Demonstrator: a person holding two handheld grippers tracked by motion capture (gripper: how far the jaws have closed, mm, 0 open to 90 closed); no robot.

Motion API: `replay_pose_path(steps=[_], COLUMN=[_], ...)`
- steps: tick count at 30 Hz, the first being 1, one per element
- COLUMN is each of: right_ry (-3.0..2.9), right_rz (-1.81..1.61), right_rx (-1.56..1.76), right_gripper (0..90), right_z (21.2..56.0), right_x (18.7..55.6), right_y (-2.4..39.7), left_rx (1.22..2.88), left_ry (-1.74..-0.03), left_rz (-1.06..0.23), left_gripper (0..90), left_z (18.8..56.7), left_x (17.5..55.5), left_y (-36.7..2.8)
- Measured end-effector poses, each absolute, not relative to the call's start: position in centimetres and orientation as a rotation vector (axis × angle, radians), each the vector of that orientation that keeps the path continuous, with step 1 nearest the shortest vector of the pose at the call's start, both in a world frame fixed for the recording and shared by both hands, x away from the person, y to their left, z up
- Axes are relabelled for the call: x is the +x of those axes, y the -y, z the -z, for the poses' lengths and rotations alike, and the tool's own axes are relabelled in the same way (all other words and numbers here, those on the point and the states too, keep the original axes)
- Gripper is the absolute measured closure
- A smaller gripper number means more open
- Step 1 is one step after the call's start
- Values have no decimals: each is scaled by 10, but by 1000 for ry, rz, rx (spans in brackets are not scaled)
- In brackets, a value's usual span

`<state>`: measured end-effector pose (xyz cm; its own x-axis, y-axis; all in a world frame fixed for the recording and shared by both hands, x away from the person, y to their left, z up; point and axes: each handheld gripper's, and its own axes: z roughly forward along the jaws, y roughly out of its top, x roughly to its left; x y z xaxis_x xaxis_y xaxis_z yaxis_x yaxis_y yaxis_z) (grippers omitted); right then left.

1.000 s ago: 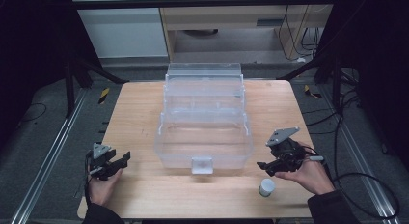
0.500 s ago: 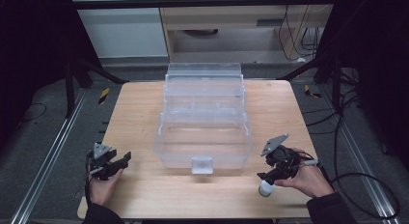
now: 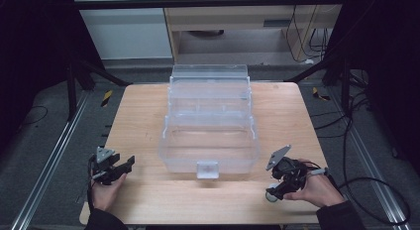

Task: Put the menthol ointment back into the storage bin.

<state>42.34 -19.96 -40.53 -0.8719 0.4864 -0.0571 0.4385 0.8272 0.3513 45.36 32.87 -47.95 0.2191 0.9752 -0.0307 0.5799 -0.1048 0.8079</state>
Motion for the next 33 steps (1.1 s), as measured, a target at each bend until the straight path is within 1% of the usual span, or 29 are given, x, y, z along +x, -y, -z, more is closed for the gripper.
replay_pose_path(steps=[10, 19, 30, 33], right_ry=[-2905, -2926, -2967, -2976], right_rz=[-427, -416, -387, -364], right_rx=[667, 699, 689, 686], right_gripper=[314, 325, 416, 429], right_z=[413, 422, 435, 436], right_x=[421, 420, 423, 424], right_y=[196, 201, 202, 201], left_rx=[1782, 1783, 1789, 1788], left_ry=[-1445, -1446, -1447, -1449], left_rz=[-701, -703, -703, -701], left_gripper=[384, 383, 383, 383], left_z=[479, 479, 479, 480], left_x=[453, 454, 454, 454], left_y=[-329, -328, -328, -328])
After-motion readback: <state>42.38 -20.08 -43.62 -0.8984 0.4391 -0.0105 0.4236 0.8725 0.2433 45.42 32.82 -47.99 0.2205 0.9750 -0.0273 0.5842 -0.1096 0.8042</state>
